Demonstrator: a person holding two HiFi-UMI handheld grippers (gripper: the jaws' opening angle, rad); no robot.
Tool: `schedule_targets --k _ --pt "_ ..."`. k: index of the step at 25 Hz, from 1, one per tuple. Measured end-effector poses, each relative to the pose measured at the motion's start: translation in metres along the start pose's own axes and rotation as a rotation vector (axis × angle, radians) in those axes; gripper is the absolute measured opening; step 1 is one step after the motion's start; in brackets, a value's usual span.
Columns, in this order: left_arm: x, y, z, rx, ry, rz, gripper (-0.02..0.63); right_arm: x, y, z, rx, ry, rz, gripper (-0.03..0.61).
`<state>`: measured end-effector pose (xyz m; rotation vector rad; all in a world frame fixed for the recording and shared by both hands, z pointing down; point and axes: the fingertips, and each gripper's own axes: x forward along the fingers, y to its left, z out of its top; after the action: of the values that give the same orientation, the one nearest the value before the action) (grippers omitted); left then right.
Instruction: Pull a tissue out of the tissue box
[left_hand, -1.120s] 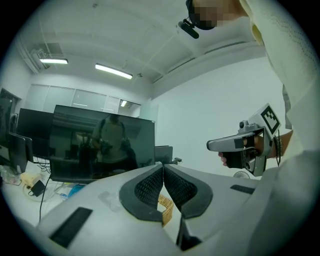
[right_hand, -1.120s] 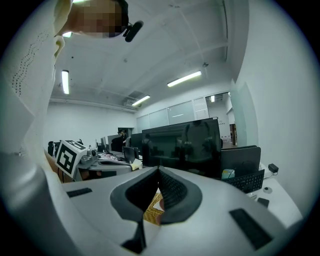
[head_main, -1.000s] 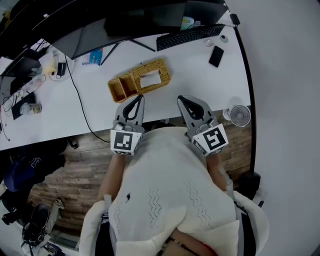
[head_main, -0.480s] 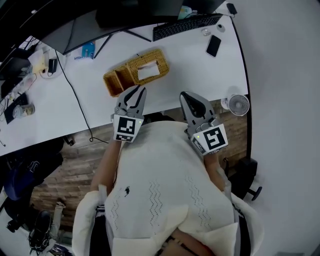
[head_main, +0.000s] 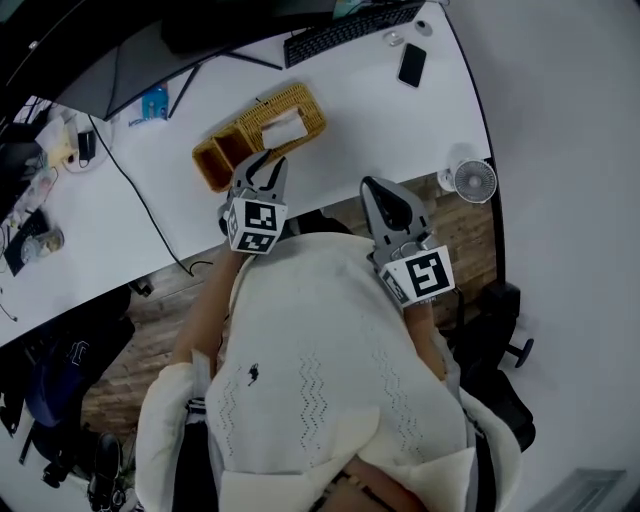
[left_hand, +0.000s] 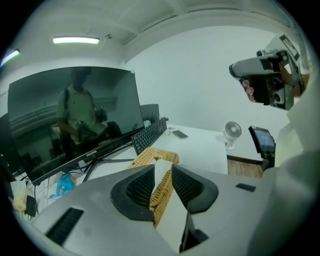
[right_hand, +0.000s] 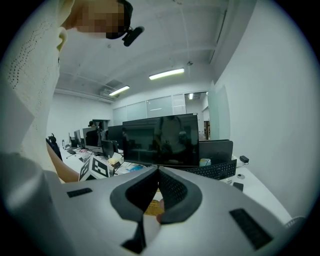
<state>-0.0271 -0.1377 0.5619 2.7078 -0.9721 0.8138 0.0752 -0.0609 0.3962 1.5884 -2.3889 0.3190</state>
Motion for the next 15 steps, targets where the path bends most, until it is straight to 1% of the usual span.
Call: schedule_targets --k 2,5,11,15 --pt "0.009 0.003 -0.011 0.019 0.062 -0.003 0.109 0.0 0.0 -0.002 0.009 0.003 -0.018 0.002" --pt "0.019 0.008 -0.023 0.055 0.12 -0.007 0.109 0.001 0.002 -0.004 0.014 0.011 -0.037 0.002" --pt "0.04 0.007 -0.029 0.115 0.175 -0.053 0.118 0.002 -0.001 -0.01 0.031 0.035 -0.073 0.002" --pt "0.053 0.004 -0.031 0.156 0.201 -0.064 0.121 0.003 -0.006 -0.012 0.043 0.047 -0.105 0.002"
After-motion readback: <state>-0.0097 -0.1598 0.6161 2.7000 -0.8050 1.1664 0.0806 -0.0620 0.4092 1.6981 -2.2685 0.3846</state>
